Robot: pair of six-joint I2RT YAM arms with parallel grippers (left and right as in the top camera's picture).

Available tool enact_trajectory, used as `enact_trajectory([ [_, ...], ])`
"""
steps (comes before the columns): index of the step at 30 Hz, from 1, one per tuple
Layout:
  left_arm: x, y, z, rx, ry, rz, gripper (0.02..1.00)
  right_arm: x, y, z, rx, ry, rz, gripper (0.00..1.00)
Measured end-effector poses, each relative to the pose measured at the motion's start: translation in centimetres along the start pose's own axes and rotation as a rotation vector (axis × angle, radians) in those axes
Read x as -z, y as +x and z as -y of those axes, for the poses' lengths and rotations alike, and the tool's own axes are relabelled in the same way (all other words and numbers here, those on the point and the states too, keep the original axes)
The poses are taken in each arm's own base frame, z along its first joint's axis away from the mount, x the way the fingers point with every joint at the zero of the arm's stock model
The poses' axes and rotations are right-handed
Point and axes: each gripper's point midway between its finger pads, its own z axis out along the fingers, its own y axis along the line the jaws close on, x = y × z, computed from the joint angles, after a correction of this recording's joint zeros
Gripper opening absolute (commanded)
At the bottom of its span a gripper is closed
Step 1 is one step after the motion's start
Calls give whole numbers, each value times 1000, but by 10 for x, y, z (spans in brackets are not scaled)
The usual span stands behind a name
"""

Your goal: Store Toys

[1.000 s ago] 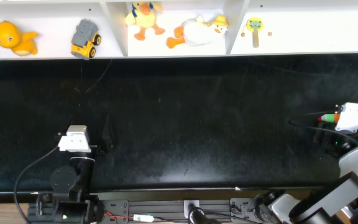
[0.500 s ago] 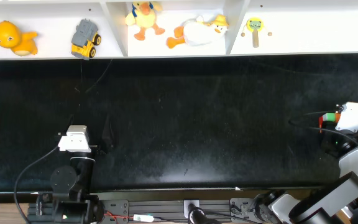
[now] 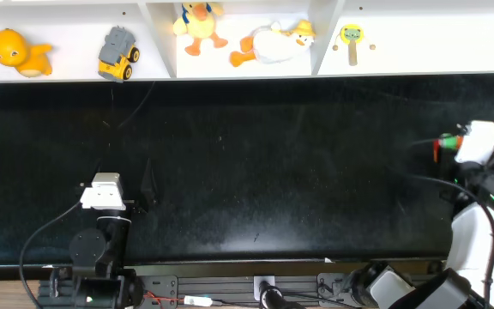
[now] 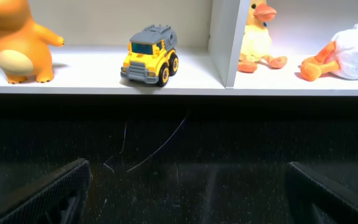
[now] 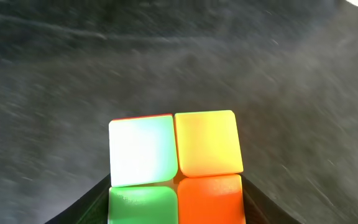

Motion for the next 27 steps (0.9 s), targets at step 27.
enact_trajectory([
  [27,0,0,0,0,0,0,998,-61,-170,-5,-115,-65,87,492],
])
